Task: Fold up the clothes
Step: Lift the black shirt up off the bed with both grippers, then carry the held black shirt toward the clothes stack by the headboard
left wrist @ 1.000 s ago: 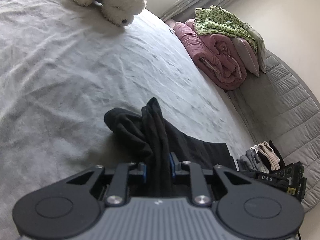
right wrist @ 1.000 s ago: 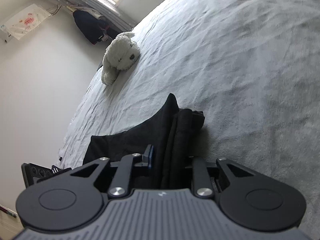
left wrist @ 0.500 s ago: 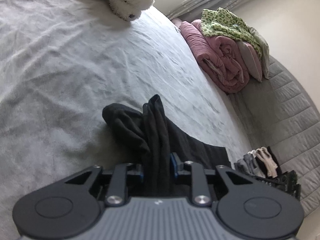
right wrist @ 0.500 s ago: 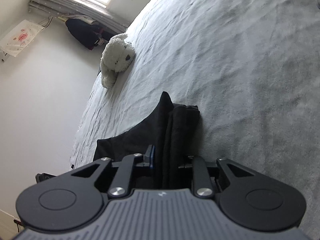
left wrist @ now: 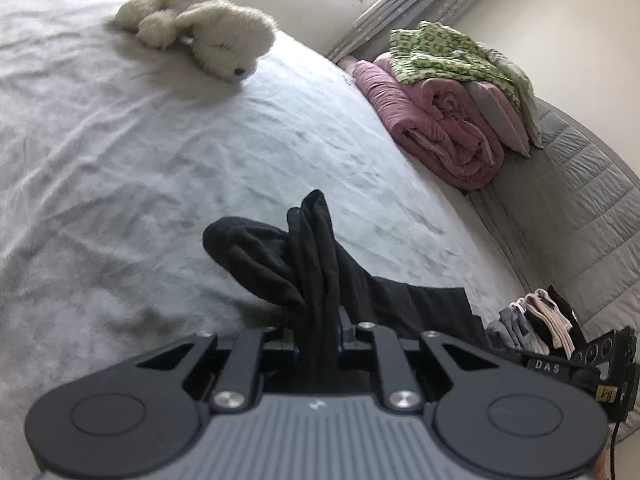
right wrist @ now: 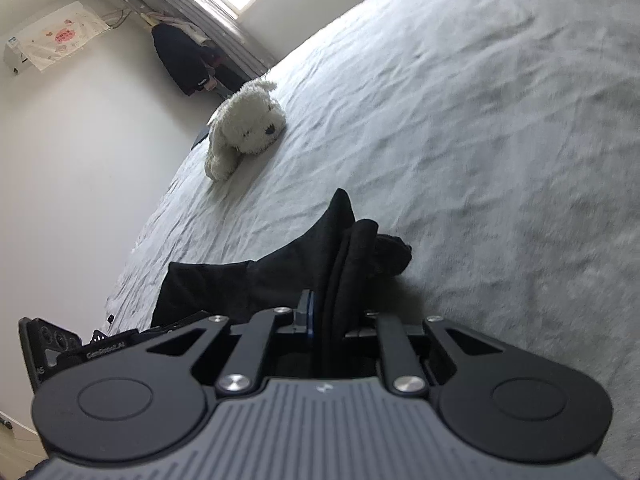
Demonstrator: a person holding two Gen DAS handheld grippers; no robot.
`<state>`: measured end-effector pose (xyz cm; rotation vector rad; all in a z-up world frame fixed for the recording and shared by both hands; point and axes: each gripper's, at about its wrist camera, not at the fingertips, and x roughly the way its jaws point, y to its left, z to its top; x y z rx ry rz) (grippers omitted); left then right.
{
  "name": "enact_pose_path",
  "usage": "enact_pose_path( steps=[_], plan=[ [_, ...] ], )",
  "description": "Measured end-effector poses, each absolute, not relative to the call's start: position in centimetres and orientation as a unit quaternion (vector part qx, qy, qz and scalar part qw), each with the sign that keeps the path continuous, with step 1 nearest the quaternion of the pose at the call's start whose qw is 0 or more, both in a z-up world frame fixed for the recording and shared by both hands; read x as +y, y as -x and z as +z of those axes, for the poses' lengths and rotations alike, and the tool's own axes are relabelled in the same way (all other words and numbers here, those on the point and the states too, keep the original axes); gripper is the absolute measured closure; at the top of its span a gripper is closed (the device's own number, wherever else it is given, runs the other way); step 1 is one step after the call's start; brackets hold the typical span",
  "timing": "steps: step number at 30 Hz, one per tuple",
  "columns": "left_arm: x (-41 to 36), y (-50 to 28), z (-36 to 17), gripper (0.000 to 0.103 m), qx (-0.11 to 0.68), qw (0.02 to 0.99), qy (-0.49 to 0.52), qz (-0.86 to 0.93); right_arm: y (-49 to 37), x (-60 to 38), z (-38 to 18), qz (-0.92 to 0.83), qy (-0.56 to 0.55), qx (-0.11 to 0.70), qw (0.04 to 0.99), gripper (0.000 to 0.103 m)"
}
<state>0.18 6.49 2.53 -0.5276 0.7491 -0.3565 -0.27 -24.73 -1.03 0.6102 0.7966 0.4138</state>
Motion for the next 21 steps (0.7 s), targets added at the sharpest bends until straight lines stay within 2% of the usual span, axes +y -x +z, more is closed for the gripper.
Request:
enact_pose_path(
  steps=[13,21],
  plan=[
    [2.4,2.2,6.6,0.089,0.291,0.922,0.192,-0.168,1.8,-24.8,2.2,0.165,-0.211,0.320,0.909,0.089],
    [0.4,2.8,8.0,0.089,0.261,0.927,0.187,-0.194,3.2,-27.1,4.0,0.158,-0.208,0.285,0.922,0.090]
  ],
)
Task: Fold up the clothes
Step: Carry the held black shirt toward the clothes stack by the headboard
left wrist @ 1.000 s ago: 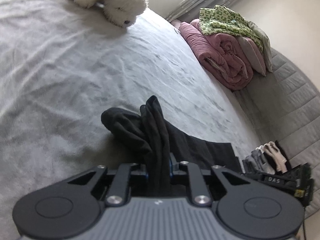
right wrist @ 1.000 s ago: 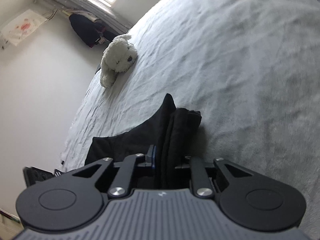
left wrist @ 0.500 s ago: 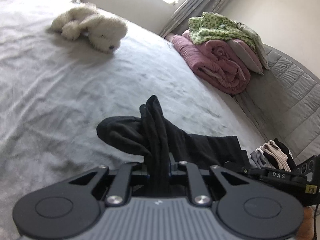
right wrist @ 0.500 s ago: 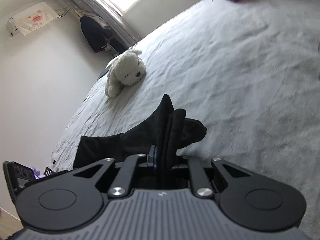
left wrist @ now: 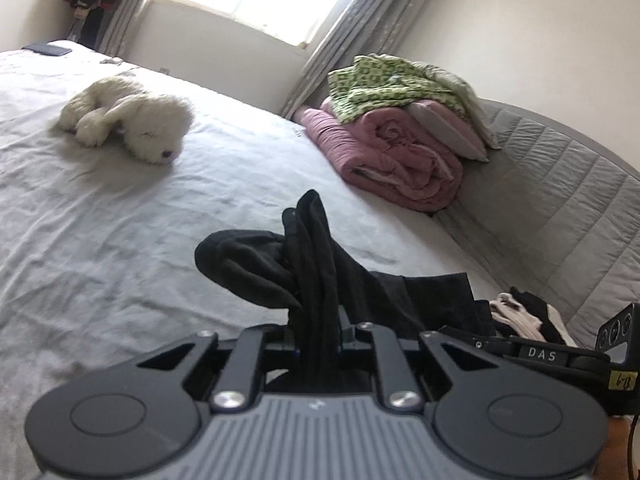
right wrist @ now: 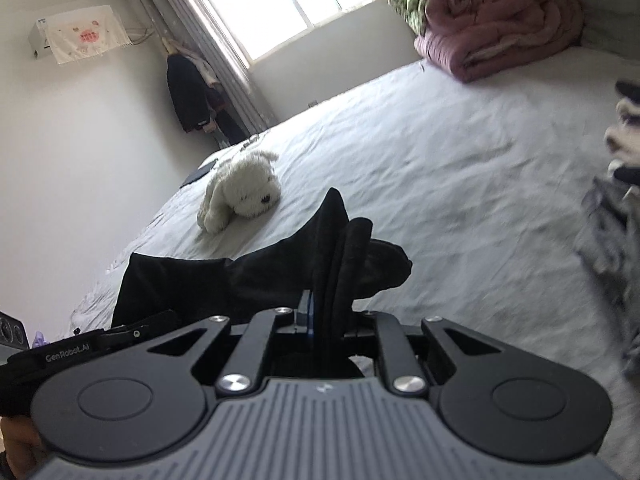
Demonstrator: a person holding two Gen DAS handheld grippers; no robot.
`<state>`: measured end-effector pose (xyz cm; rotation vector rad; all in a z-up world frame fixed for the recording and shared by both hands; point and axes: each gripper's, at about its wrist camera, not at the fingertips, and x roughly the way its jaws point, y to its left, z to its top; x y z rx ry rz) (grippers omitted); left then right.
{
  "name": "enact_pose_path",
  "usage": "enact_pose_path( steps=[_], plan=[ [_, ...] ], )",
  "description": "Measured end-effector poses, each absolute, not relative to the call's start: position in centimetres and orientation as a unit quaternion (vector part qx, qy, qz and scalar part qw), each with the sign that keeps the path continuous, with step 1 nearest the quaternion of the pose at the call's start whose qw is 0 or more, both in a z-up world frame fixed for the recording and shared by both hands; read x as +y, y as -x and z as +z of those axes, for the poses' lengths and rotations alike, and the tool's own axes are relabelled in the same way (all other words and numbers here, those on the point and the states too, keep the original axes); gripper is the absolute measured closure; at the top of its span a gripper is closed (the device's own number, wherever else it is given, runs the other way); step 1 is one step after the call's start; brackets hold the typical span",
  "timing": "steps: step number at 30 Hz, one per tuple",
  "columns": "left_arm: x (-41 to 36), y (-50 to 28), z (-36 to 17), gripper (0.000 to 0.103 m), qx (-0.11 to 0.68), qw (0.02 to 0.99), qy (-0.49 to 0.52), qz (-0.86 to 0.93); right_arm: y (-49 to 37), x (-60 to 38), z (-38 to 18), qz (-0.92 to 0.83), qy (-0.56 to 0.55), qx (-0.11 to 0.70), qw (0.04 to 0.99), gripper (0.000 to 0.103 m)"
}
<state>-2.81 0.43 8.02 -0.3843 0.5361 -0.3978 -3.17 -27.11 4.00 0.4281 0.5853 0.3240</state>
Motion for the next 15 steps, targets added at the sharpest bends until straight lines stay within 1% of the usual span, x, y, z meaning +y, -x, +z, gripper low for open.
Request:
enact_pose_path(
  steps=[7,15],
  plan=[
    [-1.4,3.6,8.5,0.089,0.262,0.925,0.180,-0.209,4.1,-28.0,4.7,0.155,-0.168,0.277,0.933,0.090],
    [-3.6,4.0,10.1,0.089,0.266,0.919,0.186,-0.223,5.3,-30.6,6.5,0.161,-0.167,0.258,0.938,0.090]
  ],
)
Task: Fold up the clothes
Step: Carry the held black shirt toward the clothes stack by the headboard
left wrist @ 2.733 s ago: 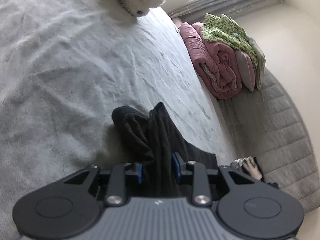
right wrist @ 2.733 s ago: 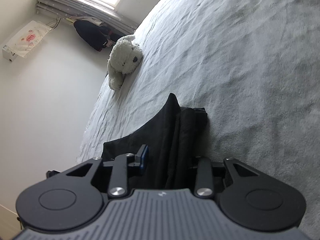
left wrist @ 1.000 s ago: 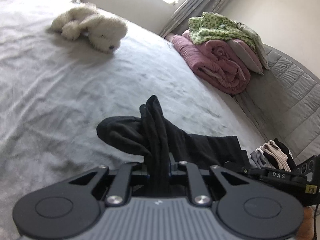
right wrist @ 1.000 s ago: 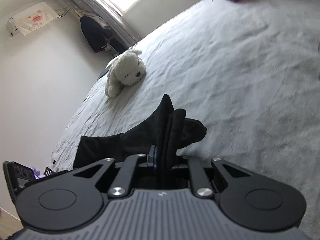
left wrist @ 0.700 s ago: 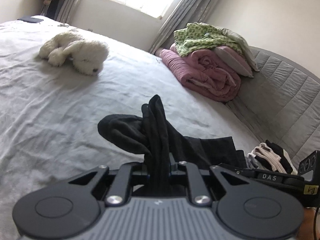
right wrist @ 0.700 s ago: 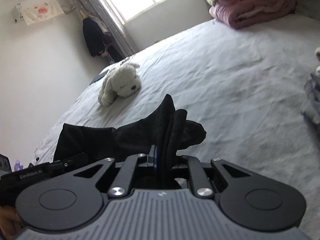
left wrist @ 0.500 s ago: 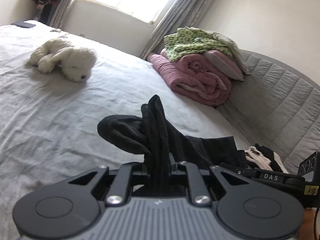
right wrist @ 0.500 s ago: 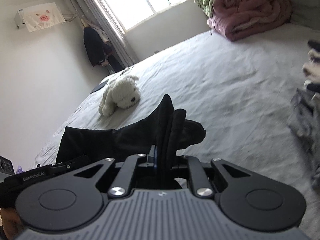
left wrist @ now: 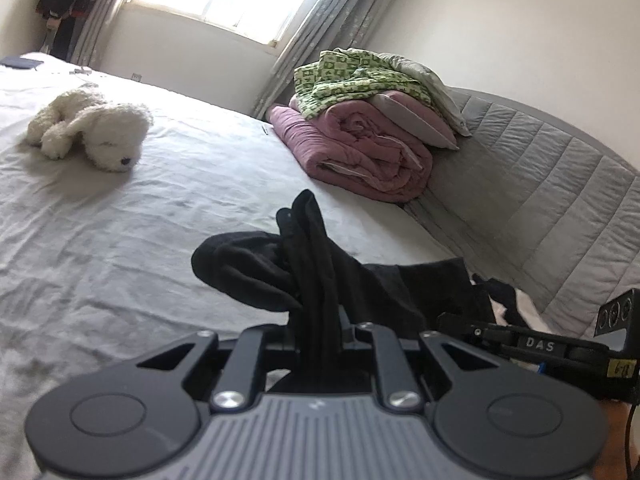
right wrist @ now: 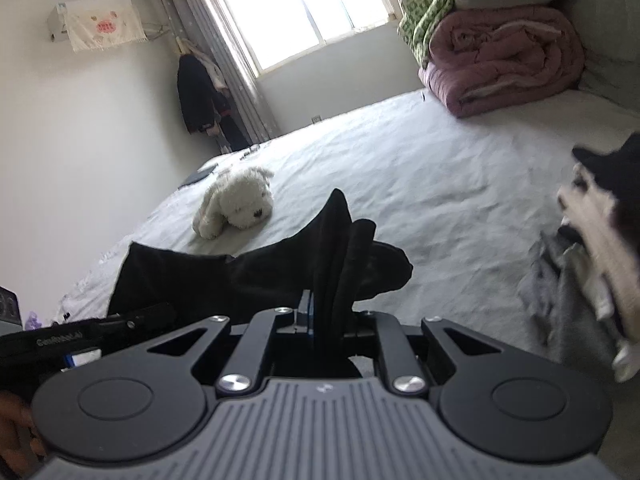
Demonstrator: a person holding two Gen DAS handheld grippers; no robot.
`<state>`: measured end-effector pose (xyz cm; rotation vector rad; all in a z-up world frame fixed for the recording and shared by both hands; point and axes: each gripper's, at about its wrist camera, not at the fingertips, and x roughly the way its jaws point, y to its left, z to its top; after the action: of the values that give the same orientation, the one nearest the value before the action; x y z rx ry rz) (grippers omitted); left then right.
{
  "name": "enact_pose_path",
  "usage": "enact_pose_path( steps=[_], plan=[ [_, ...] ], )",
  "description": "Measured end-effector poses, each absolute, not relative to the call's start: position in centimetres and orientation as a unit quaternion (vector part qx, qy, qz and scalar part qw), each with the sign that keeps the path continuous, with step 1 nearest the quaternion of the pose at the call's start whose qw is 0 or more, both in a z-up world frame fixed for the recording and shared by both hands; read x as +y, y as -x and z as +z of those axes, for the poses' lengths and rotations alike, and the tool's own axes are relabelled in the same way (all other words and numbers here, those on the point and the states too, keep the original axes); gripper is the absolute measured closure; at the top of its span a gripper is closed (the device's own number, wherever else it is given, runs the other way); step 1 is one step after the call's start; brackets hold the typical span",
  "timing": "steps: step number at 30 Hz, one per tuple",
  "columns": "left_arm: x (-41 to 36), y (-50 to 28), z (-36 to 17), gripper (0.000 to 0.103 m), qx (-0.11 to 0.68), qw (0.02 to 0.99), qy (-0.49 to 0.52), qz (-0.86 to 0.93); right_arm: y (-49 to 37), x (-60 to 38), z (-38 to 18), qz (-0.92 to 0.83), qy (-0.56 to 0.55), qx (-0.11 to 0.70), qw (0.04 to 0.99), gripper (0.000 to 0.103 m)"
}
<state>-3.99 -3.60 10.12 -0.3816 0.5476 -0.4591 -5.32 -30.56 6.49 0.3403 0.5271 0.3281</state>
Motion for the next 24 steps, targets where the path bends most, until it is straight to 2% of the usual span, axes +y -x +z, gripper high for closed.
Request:
enact_pose_path(
  steps=[7,16,24],
  plan=[
    [-7.7,3.4,12.9,0.089,0.245,0.911,0.212,-0.257,6.4,-34.9,9.9,0.151,-0.174,0.210,0.950,0.090],
    [-17.6,1.6,15.5,0.089,0.236,0.888,0.226,-0.322,7.7,-44.0,13.7,0.103,-0.220,0.176,0.954,0.090],
    [-25.3,0.3,17.5,0.089,0.246,0.877,0.212,-0.353,8.0,-50.4,13.7,0.045,-0.273,0.167,0.946,0.090]
  ],
)
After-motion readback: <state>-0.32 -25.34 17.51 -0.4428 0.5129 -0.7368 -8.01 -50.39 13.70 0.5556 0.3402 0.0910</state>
